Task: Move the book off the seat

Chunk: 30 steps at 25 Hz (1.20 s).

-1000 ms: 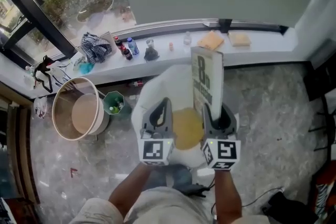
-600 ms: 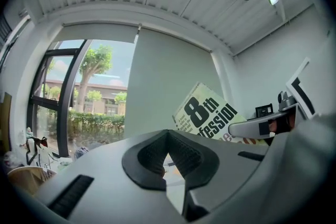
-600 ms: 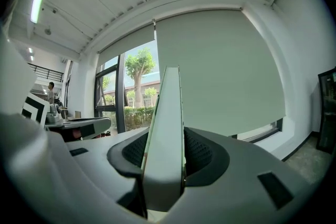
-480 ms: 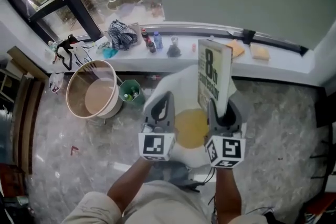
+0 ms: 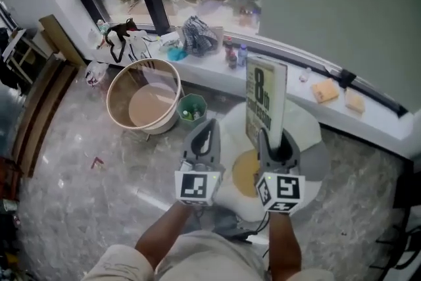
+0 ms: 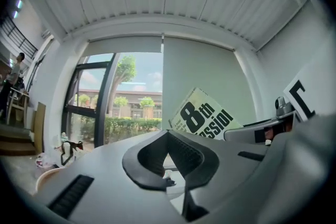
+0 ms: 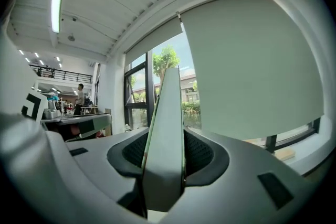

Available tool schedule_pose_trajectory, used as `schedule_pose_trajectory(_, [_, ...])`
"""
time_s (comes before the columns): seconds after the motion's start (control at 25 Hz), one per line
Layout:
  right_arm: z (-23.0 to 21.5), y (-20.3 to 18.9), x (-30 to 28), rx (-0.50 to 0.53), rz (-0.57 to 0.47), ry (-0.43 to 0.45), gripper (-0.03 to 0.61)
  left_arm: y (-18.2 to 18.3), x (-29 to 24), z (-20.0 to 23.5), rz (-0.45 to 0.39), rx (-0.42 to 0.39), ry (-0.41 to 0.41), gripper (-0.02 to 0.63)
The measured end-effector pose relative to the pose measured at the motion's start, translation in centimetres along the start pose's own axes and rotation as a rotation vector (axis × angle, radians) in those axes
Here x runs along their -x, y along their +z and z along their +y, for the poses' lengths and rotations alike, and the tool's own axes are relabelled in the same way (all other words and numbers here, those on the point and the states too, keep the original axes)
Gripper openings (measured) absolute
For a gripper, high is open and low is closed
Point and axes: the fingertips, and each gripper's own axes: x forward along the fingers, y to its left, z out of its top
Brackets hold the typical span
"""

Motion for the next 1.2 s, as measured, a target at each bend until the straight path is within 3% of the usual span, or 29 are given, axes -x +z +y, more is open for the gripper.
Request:
schedule_pose_trajectory(0.28, [14.7, 0.0, -6.8, 0.047, 0.036, 0.181, 0.175, 1.1, 5.5, 14.6, -0.011, -0.025, 0.184, 0.000])
schedule_pose_trajectory(0.64, [32.0, -2.5, -12.1, 0.073, 0.054, 0.338, 0.175, -0.3, 14.4, 30.7, -0.016, -0.047, 0.363, 0.000])
schedule_pose_trajectory(0.96, [42.2, -3.3, -15.8, 0.104, 0.057, 0.425, 0.175, -1.0, 19.4, 40.6, -0.023, -0.032, 0.474, 0.000])
schedule_pose_trajectory(1.2, [46.1, -4.3, -17.6, 0.117, 0.079, 0.478, 0.175, -1.5, 20.7, 44.3, -0.017, -0.042, 0.524, 0.000])
